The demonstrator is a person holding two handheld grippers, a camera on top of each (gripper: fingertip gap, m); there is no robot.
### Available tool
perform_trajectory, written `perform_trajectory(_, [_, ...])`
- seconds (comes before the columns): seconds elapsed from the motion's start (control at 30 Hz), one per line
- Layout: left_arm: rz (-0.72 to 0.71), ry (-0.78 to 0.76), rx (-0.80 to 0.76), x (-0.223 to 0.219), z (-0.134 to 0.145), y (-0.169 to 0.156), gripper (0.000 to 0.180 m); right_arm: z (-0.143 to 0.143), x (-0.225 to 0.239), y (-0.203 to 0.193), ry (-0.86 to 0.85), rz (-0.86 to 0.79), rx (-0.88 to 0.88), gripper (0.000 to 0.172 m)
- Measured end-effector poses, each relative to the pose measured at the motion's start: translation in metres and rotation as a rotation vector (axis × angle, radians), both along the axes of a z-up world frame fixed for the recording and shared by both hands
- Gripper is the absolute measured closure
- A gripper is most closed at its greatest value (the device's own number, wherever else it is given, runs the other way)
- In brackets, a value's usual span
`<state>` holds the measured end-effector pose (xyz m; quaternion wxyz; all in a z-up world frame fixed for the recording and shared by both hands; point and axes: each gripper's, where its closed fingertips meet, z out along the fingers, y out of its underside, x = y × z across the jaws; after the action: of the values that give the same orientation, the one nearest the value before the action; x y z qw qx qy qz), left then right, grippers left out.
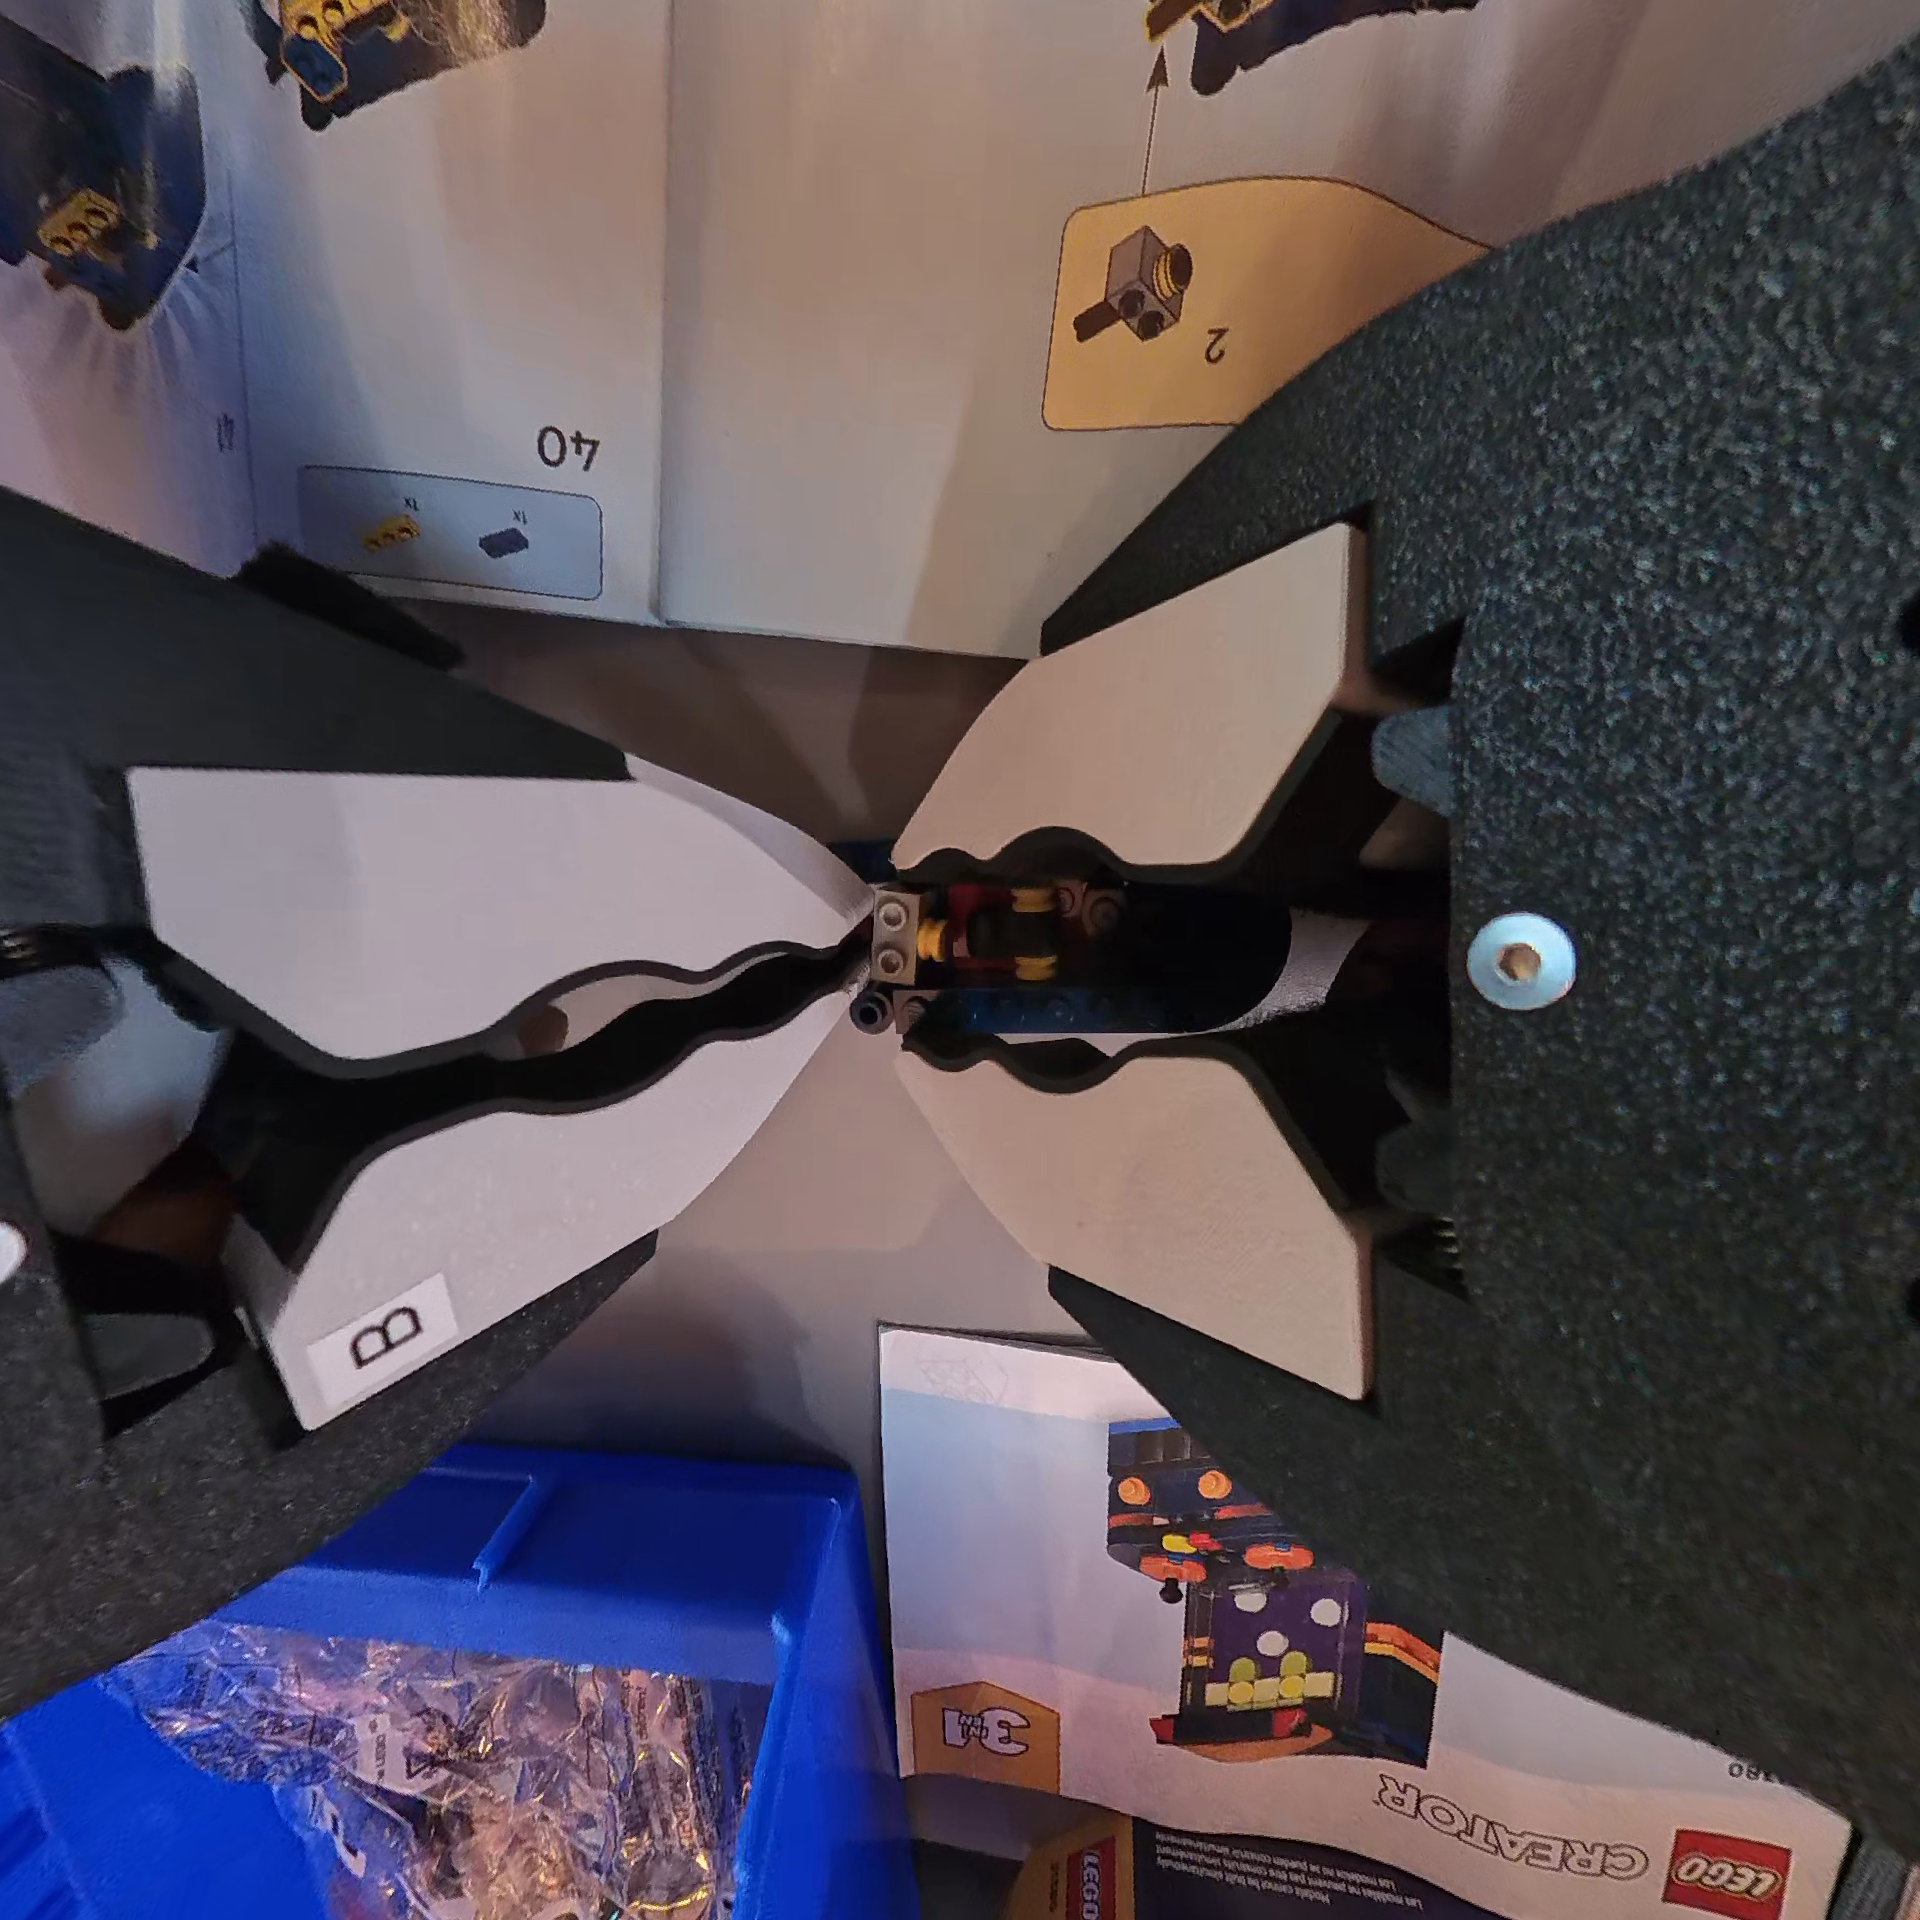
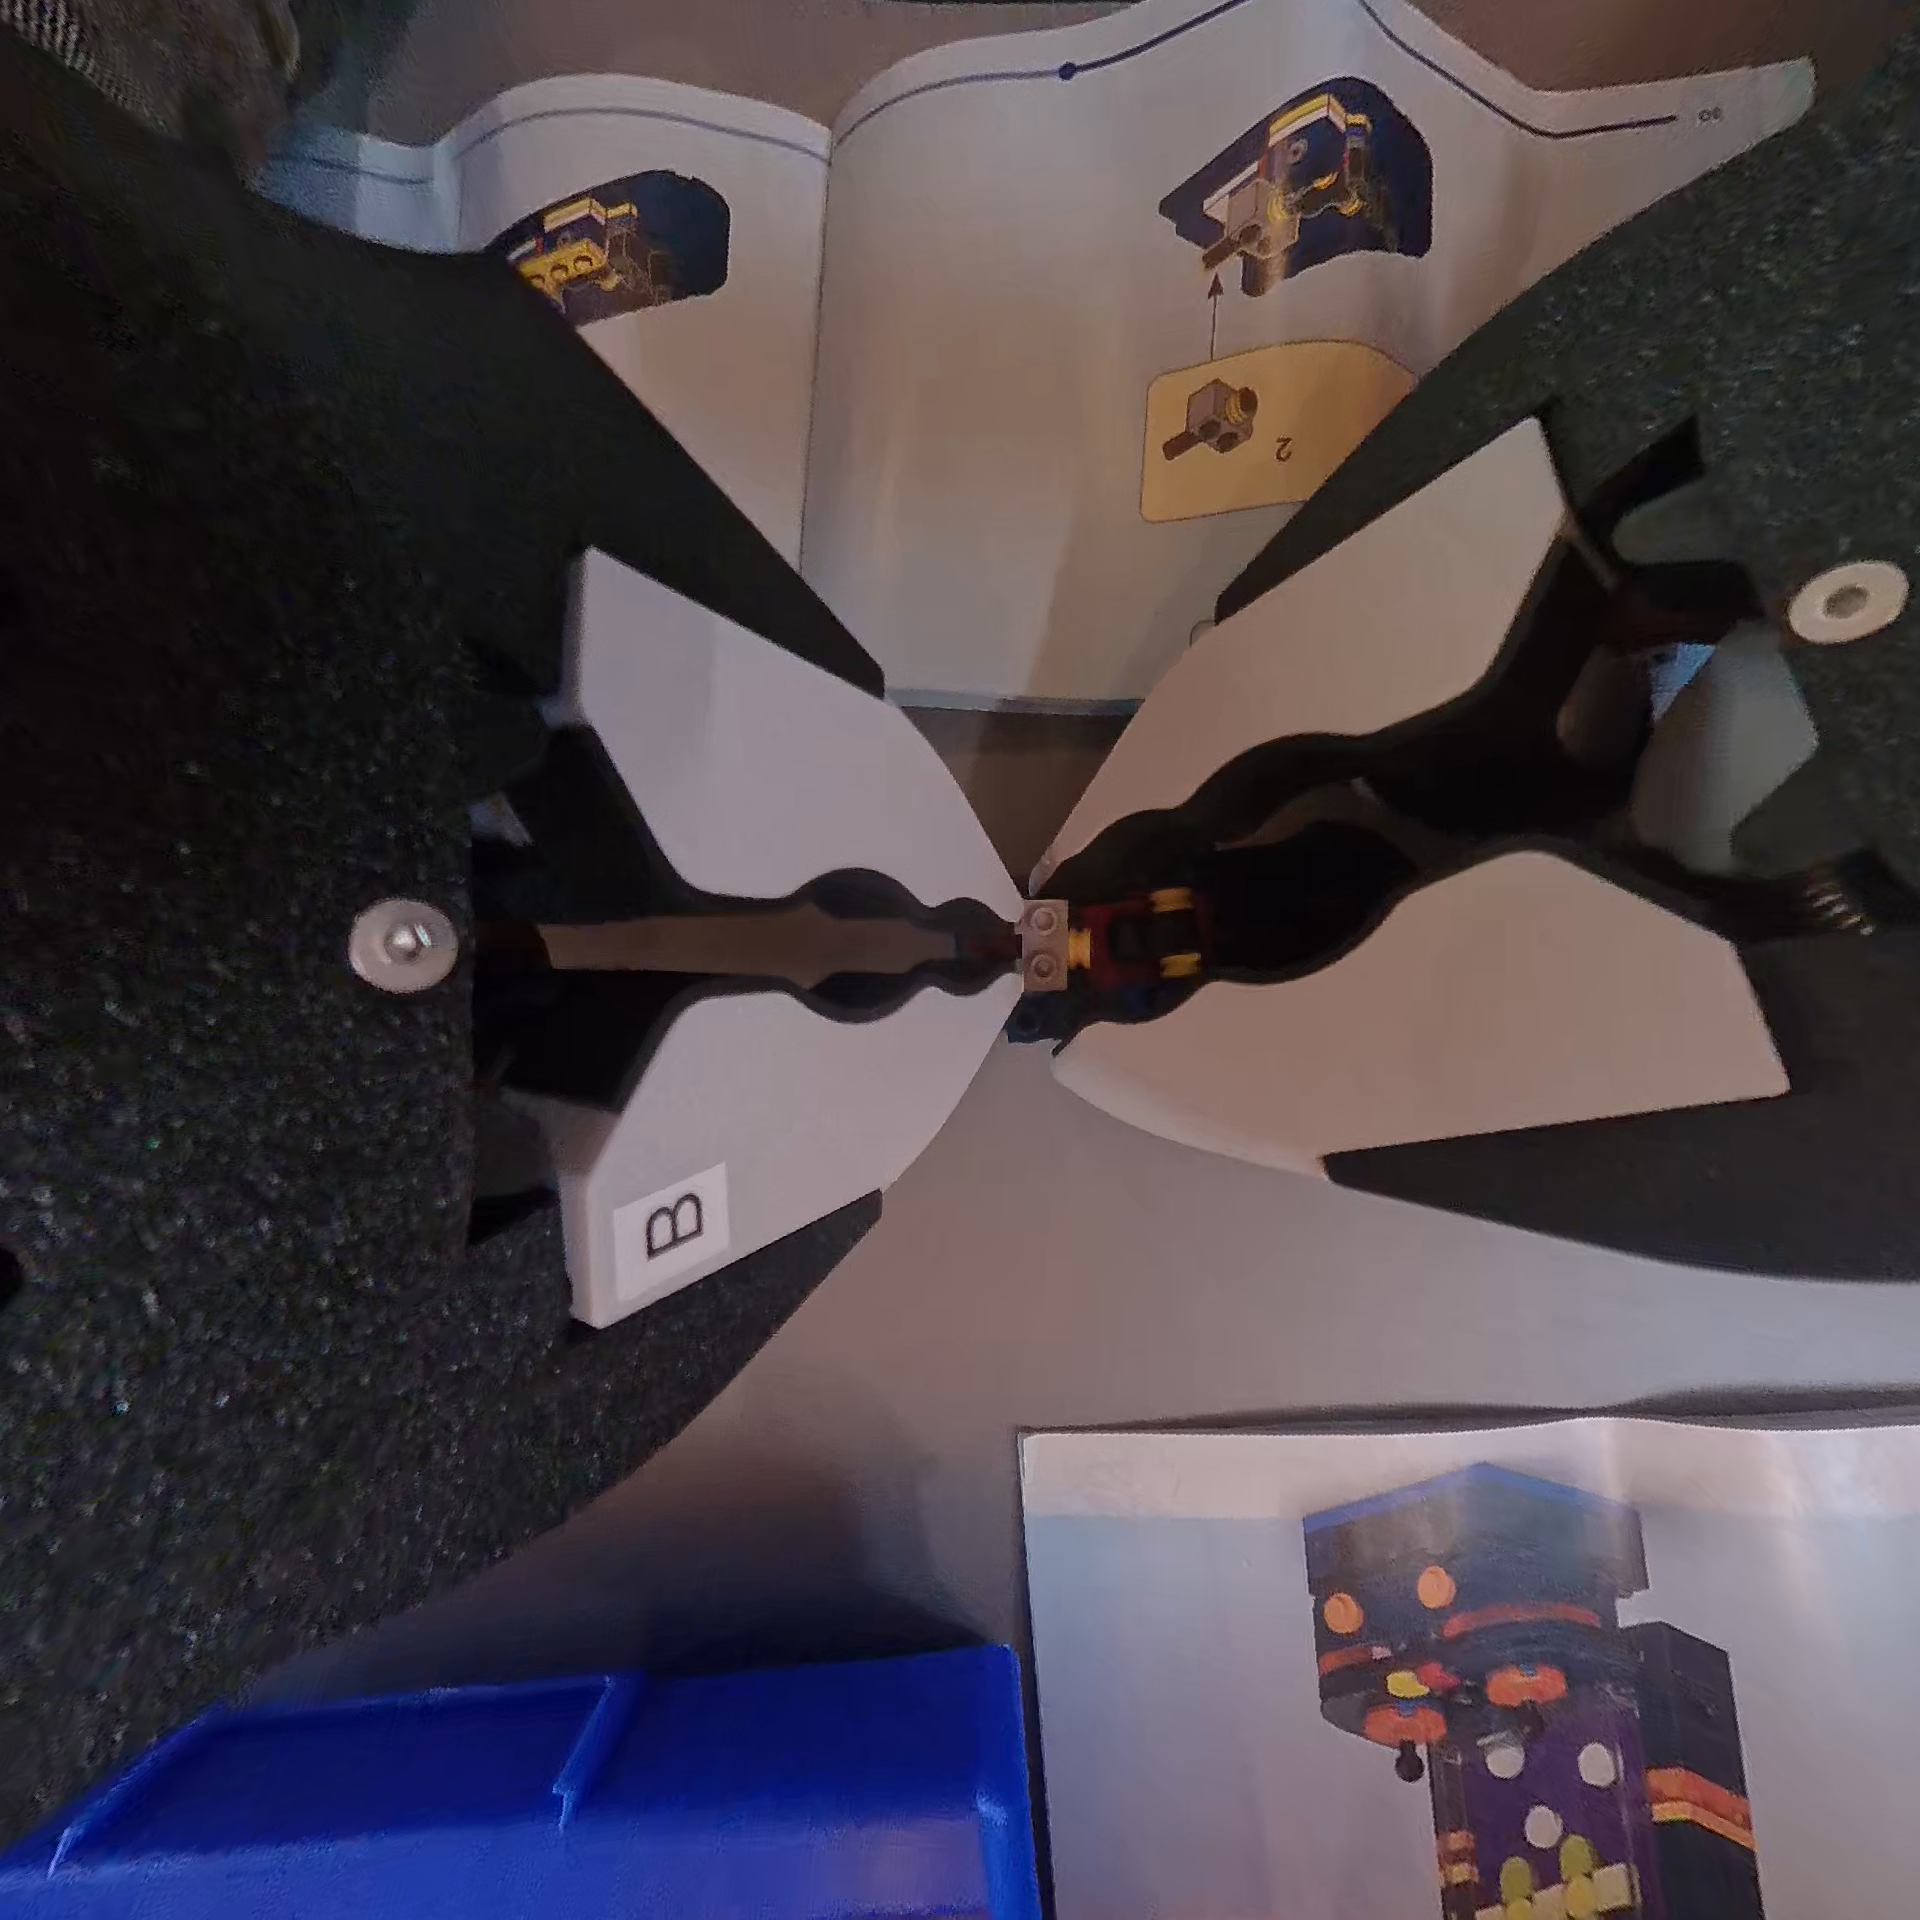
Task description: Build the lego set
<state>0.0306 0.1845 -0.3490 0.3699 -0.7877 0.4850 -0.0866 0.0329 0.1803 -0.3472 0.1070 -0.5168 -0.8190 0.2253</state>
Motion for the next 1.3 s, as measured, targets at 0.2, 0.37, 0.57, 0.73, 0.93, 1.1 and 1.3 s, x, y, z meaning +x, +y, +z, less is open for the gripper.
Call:
perform_trajectory(0.2, [-0.02,0.003,-0.005,-0.001,-0.001,-0.003,0.151,0.0,-0.002,-0.001,0.033,0.08,0.073,0.168])
perform_trajectory(0.37, [-0.032,-0.001,-0.016,0.001,-0.003,-0.005,0.146,0.005,-0.004,-0.001,0.068,0.102,0.094,0.168])
perform_trajectory(0.57, [-0.043,0.002,-0.027,0.002,-0.005,-0.006,0.135,0.002,-0.005,0.001,0.065,0.107,0.119,0.168])
perform_trajectory(0.73, [-0.073,0.041,-0.04,0.0,-0.004,-0.012,0.12,0.005,-0.008,-0.003,0.092,0.127,0.128,0.168])
perform_trajectory(0.93, [-0.041,0.024,-0.053,-0.005,-0.002,-0.011,0.126,0.007,-0.009,-0.002,0.103,0.161,0.182,0.168])
perform_trajectory(1.1, [-0.019,-0.063,-0.074,-0.008,0.008,-0.011,0.127,0.005,-0.009,-0.001,0.099,0.178,0.209,0.168])
perform_trajectory(1.3, [-0.028,-0.105,-0.127,-0.012,0.005,-0.015,0.131,0.004,-0.01,-0.001,0.097,0.184,0.223,0.168])
